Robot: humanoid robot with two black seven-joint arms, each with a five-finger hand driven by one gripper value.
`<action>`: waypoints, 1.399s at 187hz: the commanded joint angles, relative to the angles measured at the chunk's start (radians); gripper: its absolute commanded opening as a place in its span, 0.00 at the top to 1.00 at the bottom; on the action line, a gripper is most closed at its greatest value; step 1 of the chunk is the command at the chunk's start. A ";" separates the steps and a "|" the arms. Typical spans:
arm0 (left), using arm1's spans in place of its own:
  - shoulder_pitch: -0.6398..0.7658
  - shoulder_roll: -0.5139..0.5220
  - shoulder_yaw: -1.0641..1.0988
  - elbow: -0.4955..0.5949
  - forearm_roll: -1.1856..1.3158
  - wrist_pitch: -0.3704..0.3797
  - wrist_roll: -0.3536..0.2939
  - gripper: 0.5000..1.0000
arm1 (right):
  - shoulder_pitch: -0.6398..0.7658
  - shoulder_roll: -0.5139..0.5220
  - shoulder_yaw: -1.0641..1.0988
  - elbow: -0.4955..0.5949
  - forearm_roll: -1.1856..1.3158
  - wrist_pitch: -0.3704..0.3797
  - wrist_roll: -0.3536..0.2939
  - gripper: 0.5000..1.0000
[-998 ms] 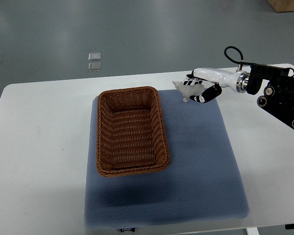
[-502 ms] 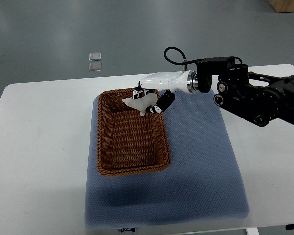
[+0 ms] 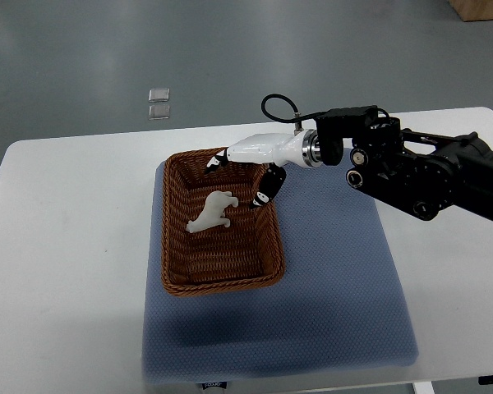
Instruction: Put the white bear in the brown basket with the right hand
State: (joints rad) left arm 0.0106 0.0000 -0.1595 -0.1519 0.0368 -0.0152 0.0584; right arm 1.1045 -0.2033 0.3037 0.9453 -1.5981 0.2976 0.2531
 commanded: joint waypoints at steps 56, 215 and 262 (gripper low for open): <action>0.000 0.000 0.000 0.000 0.000 0.000 0.000 0.00 | -0.101 -0.056 0.258 -0.086 0.076 -0.071 -0.002 0.22; 0.000 0.000 0.000 0.000 0.000 0.000 0.000 0.00 | -0.362 -0.102 0.483 -0.281 1.205 -0.318 -0.035 0.21; 0.000 0.000 0.000 0.000 0.000 0.000 0.000 0.00 | -0.390 -0.090 0.482 -0.304 1.334 -0.311 -0.025 0.15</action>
State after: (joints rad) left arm 0.0107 0.0000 -0.1595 -0.1519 0.0368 -0.0153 0.0584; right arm 0.7244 -0.2970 0.7862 0.6435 -0.2916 -0.0164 0.2211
